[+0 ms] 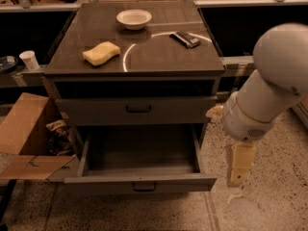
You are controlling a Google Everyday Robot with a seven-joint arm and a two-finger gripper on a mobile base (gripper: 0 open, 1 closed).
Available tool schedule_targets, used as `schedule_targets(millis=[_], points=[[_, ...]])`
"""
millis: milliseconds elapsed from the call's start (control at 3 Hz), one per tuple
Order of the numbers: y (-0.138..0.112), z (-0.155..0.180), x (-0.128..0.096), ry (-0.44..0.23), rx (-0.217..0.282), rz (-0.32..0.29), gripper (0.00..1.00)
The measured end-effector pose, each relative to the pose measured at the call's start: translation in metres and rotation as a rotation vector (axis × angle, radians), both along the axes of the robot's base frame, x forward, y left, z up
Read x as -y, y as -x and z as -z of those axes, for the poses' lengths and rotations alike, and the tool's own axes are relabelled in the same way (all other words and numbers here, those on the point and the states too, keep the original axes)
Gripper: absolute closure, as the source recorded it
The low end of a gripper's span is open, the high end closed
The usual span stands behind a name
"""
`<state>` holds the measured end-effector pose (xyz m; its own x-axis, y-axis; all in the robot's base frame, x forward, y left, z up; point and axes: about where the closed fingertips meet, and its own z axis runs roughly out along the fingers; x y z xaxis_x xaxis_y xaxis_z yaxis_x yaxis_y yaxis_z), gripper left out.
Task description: Close middle drawer
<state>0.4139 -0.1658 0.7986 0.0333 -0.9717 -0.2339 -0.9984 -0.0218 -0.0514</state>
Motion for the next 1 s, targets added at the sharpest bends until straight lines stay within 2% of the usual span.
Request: schedule_targets(millis=[333, 667, 1000], points=[[0.021, 0.075, -0.008, -0.032, -0.088, -0.030, 0.00], [0.021, 0.076, -0.008, -0.032, -0.088, -0.030, 0.00], [0.016, 0.107, -0.007, -0.046, -0.104, -0.032, 0.00]])
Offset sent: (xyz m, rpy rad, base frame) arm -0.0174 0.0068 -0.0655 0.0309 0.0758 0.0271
